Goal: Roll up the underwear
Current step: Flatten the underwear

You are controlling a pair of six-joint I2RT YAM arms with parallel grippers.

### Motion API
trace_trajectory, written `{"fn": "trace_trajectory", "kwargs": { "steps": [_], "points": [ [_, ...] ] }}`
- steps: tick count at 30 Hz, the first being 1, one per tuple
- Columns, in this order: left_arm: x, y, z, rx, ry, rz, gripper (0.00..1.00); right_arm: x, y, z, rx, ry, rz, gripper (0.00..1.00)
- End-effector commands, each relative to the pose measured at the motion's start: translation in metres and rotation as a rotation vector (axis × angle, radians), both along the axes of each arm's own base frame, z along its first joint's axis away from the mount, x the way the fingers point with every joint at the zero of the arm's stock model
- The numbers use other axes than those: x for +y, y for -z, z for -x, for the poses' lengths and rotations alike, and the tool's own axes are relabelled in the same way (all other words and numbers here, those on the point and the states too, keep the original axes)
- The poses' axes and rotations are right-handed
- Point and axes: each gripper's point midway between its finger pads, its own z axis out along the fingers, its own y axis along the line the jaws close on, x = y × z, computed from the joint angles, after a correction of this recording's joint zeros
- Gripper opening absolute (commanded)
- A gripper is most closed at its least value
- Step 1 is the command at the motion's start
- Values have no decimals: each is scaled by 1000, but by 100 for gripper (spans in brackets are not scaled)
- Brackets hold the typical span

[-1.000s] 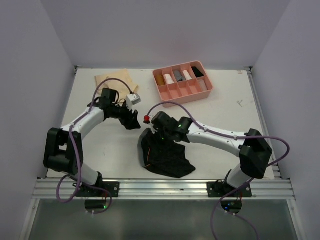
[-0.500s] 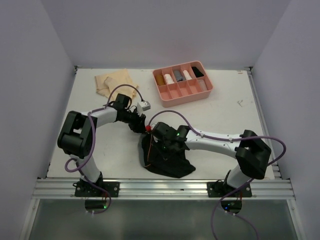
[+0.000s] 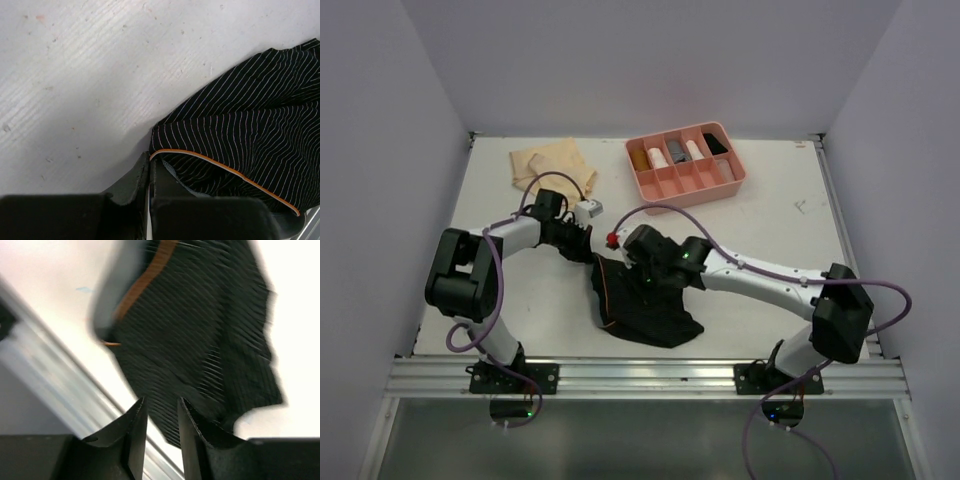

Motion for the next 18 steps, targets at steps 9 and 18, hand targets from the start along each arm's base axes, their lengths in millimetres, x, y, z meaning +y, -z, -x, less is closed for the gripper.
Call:
{"fn": "trace_trajectory", "kwargs": {
  "steps": [9,18],
  "points": [
    [6,1,2,102,-112,-19,0,52,37,25,-128,-182,104,39],
    [9,3,1,105,-98,-18,1,59,52,31,-135,-230,112,41]
  ]
}}
